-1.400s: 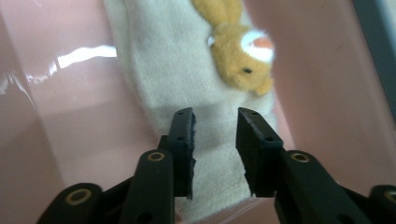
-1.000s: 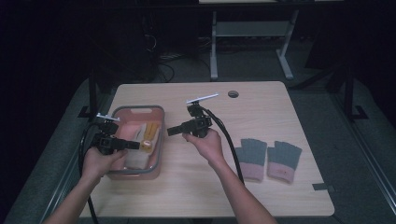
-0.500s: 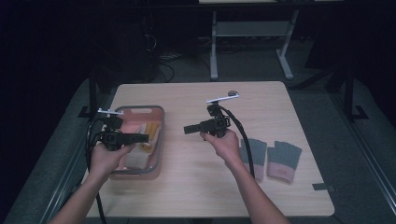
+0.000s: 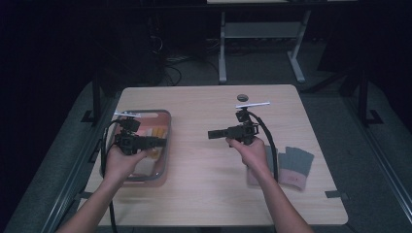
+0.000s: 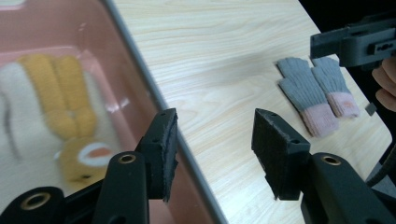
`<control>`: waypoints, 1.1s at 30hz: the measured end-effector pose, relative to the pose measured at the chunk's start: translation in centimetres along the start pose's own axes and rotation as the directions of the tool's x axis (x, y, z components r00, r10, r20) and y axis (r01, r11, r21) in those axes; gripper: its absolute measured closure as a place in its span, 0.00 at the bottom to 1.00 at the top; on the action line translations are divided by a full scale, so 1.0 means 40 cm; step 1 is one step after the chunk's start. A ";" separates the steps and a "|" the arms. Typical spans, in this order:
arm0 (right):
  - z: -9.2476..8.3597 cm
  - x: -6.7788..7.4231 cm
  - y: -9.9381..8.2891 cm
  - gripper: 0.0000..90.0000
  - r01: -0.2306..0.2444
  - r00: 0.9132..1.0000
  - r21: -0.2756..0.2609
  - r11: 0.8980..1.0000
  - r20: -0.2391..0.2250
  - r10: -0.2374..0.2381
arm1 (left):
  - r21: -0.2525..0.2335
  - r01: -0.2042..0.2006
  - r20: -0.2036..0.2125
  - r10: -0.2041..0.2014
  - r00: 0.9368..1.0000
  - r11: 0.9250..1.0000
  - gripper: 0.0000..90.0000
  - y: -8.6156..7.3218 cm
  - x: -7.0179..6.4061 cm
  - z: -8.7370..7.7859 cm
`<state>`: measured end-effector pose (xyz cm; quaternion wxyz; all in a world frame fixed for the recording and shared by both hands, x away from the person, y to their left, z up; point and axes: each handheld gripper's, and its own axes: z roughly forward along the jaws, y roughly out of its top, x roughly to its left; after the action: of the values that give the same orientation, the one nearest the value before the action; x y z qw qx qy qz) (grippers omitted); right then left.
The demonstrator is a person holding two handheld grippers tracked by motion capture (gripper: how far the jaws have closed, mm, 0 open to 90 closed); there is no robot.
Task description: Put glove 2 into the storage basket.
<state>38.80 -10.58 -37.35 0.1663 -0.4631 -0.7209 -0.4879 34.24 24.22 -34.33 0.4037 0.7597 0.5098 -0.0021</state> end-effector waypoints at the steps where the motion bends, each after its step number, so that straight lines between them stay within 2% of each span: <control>1: -0.007 -0.003 -0.002 0.57 0.000 1.000 -0.002 1.000 0.002 0.000 | 0.000 0.000 0.003 0.000 1.000 1.000 0.55 0.001 -0.003 0.002; 9: -0.049 -0.023 -0.018 0.53 0.002 1.000 -0.012 1.000 0.013 -0.002 | -0.007 -0.024 0.036 0.024 0.999 1.000 0.51 0.008 -0.040 0.025; 16: -0.094 -0.043 -0.034 0.47 -0.018 0.999 -0.028 0.999 0.035 0.019 | -0.002 -0.047 0.066 0.047 0.997 0.999 0.47 0.014 -0.077 0.055; 18: -0.106 -0.050 -0.040 0.46 -0.022 0.999 -0.034 0.999 0.044 0.023 | -0.005 -0.051 0.084 0.051 0.995 0.999 0.46 0.017 -0.087 0.065; 24: -0.139 -0.062 -0.056 0.45 -0.037 0.999 -0.044 0.998 0.030 0.038 | -0.016 -0.065 0.110 0.066 0.992 0.998 0.41 0.032 -0.123 0.095; 26: -0.145 -0.065 -0.060 0.44 -0.028 0.999 -0.043 0.999 0.036 0.030 | -0.016 -0.071 0.113 0.072 0.991 0.997 0.39 0.034 -0.134 0.105; 33: -0.183 -0.091 -0.079 0.44 -0.045 0.997 -0.046 0.998 0.068 0.048 | -0.014 -0.086 0.147 0.087 0.985 0.996 0.36 0.040 -0.177 0.147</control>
<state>36.48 -18.98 -38.17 0.1421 -0.5000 -0.7042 -0.4836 34.50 14.88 -34.37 0.4430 0.7773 0.4450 -0.0387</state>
